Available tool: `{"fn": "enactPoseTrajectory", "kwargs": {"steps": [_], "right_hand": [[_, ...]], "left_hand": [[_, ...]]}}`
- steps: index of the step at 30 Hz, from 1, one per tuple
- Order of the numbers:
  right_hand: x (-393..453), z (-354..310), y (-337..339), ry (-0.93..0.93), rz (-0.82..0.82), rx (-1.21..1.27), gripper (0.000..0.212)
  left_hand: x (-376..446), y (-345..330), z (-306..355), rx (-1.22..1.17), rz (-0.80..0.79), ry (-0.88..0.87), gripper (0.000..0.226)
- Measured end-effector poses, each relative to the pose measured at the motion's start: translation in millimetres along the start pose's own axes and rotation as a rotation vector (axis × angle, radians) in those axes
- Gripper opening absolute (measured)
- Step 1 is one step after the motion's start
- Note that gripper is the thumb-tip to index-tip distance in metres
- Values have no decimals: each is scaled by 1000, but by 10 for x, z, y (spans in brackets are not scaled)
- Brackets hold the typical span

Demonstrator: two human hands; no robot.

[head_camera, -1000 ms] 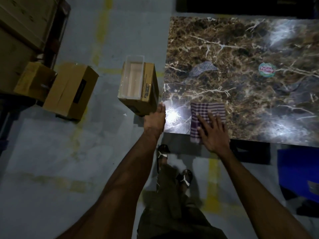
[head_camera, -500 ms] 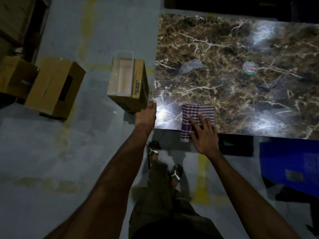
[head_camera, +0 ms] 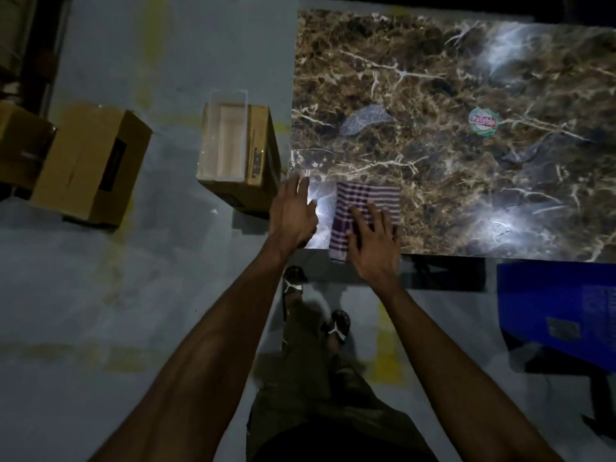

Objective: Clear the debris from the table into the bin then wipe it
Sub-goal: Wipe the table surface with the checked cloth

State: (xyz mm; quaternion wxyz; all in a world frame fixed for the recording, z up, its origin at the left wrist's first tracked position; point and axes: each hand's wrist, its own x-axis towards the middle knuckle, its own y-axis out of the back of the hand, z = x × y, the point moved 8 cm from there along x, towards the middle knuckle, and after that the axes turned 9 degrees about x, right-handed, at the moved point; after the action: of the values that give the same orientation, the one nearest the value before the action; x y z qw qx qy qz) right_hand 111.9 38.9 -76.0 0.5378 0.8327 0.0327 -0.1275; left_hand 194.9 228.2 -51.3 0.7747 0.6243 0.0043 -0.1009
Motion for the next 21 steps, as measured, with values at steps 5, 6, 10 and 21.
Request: {"fn": "enactPoseTrajectory", "kwargs": {"steps": [5, 6, 10, 21], "right_hand": [[332, 45, 131, -15, 209, 94, 53], [402, -41, 101, 32, 219, 112, 53], [318, -222, -48, 144, 160, 131, 53], [436, 228, 121, 31, 141, 49, 56]], "left_hand": [[11, -314, 103, -64, 206, 43, 54], [6, -336, 116, -70, 231, 40, 53], [22, -342, 77, -167, 289, 36, 50], [62, -388, 61, -175, 322, 32, 51]]}}
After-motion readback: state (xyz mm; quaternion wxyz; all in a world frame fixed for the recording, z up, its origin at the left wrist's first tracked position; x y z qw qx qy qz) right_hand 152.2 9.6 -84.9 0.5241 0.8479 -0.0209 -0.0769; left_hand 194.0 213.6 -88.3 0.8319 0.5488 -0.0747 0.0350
